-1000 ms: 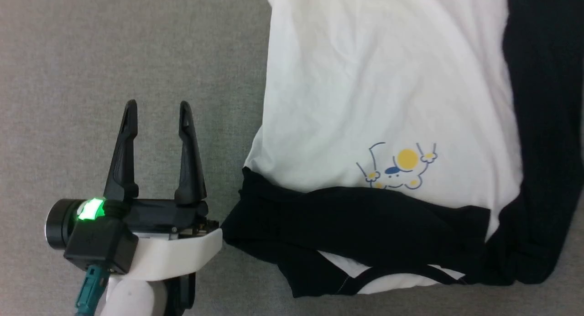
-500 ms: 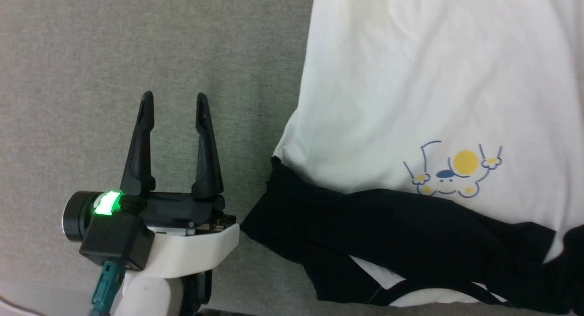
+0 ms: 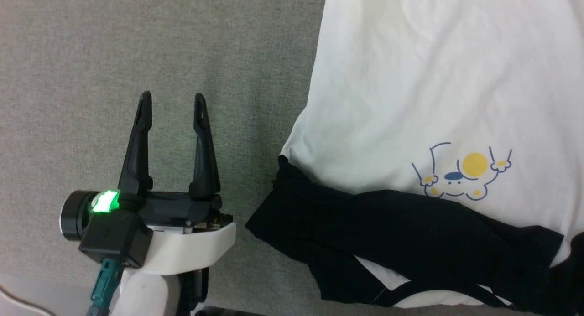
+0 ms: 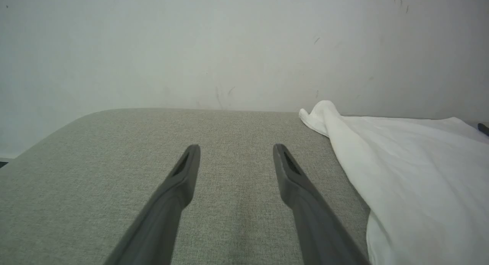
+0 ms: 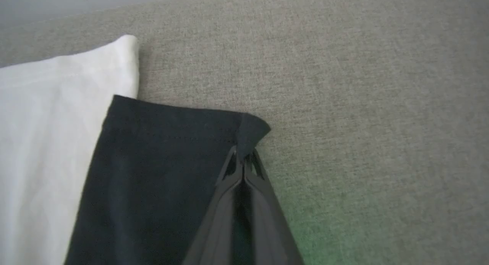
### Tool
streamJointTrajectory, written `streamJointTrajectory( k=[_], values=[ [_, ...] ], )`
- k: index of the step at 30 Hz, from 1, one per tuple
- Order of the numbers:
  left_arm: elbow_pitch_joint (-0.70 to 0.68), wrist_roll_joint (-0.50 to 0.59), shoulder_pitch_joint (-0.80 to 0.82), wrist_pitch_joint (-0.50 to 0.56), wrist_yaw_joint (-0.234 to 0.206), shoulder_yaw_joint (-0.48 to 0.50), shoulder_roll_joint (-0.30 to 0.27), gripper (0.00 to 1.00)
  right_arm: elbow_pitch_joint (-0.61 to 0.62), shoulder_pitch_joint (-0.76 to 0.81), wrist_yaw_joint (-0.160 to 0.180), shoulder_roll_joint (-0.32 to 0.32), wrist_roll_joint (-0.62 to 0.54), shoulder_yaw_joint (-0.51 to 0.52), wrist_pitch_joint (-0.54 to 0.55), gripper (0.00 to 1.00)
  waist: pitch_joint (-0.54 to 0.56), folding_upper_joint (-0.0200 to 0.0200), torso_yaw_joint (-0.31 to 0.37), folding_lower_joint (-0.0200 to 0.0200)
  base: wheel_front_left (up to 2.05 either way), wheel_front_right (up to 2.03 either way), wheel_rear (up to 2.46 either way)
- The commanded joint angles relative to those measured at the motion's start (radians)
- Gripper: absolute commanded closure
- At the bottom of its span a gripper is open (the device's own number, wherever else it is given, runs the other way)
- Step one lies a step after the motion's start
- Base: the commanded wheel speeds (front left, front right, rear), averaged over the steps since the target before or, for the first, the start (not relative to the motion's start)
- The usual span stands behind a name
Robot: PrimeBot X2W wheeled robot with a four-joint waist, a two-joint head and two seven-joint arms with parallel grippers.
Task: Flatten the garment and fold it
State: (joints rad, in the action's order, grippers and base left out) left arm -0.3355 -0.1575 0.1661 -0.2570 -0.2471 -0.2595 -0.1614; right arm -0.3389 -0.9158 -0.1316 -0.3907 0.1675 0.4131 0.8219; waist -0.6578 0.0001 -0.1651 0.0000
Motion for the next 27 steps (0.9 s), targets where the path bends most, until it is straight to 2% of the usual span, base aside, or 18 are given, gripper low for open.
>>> streamJointTrajectory(
  k=[1, 6, 11, 20, 27],
  values=[
    [0.01, 0.009, 0.003, -0.005, 0.006, 0.008, -0.005, 0.0, -0.002, 0.019, 0.001, 0.019, 0.007, -0.011, -0.023, 1.0, 0.046, -0.0001, 0.027, 0.0, 0.0, 0.0, 0.0],
    [0.022, 0.003, -0.013, -0.005, 0.008, 0.021, -0.016, 0.0, 0.003, 0.017, 0.001, 0.012, 0.038, -0.013, -0.09, 1.0, 0.119, -0.0001, 0.049, 0.0, 0.0, 0.0, 0.0],
    [0.025, -0.013, -0.058, -0.001, 0.004, 0.052, -0.041, 0.0, 0.025, 0.054, 0.001, -0.005, 0.084, 0.044, -0.141, 1.0, 0.229, -0.0001, 0.073, 0.0, 0.0, 0.0, 0.0],
    [-0.019, -0.046, -0.172, 0.035, -0.008, 0.108, -0.088, 0.0, 0.065, 0.238, 0.001, -0.095, 0.119, 0.267, -0.182, 1.0, 0.378, -0.0001, 0.117, 0.0, 0.0, 0.0, 0.0],
    [-0.033, -0.072, -0.231, 0.047, -0.011, 0.13, -0.102, 0.0, 0.059, 0.387, 0.001, -0.083, 0.109, 0.416, -0.228, 1.0, 0.444, -0.0001, 0.147, 0.0, 0.0, 0.0, 0.0]
  ],
)
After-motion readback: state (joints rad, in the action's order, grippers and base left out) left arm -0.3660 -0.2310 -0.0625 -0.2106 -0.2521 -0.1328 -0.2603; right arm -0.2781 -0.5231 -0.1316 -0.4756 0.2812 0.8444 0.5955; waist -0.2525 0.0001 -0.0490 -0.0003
